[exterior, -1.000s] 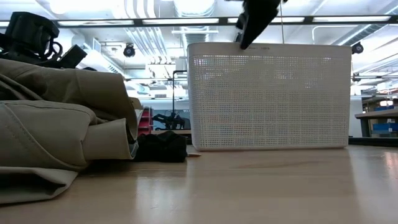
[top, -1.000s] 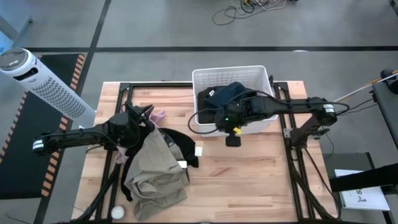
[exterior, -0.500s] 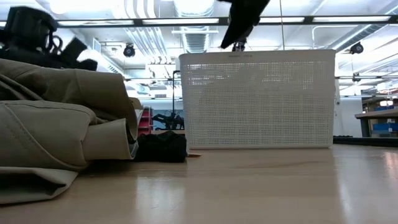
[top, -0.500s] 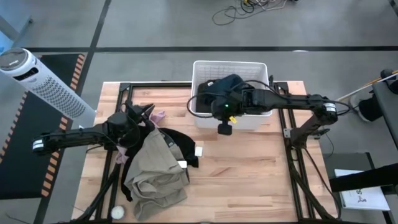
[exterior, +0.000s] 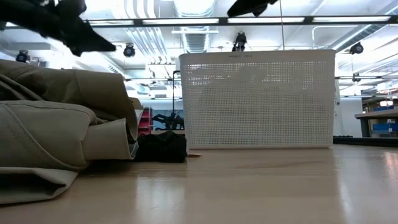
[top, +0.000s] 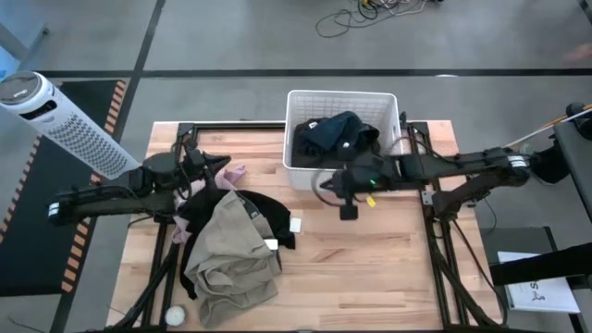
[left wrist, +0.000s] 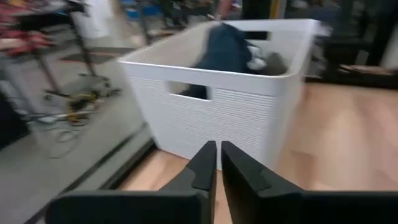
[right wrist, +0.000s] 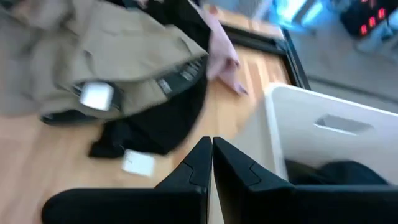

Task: Sort clothes
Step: Put the light brown pants into the white laundry bin

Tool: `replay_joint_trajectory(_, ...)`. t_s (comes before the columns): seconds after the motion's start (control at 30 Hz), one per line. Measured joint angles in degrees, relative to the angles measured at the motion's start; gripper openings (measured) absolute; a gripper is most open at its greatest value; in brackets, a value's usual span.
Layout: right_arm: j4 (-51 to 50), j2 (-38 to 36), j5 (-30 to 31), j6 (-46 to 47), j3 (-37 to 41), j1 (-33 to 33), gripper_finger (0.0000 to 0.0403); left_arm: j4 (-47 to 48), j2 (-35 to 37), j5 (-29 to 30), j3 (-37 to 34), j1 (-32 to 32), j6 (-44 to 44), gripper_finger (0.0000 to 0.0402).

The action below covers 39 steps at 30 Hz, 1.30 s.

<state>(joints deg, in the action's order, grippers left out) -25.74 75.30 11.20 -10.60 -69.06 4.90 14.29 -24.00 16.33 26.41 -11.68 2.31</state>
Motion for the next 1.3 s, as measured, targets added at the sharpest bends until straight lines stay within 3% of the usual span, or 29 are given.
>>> replay_joint_trajectory(0.2,18.9,-7.1,1.3,0.4,16.1,5.6,0.0000,6.2,-4.5,-0.7,6.1,9.0,-3.1,0.0002)
replay_joint_trajectory(0.4,27.1,-9.7,2.5,2.0,23.8,8.6,0.0000,7.7,-12.6,-0.4,8.0,19.0,-4.4,0.0000)
replay_joint_trajectory(0.77,27.7,-7.1,2.3,2.0,24.7,9.9,0.0000,18.3,-32.5,-0.5,18.0,31.6,-14.2,0.0000)
replay_joint_trajectory(0.97,27.6,-5.8,2.4,2.1,24.7,10.8,0.0000,23.9,-44.5,-6.4,26.3,36.4,-17.8,0.0000)
replay_joint_trajectory(1.17,27.7,-4.5,2.4,3.6,24.7,11.5,0.0000,32.6,-55.1,-7.0,34.3,38.5,-23.4,0.0001)
replay_joint_trajectory(1.3,27.6,-3.3,2.4,3.6,24.7,11.6,0.0000,36.2,-60.4,-13.6,37.0,38.4,-24.3,0.0028)
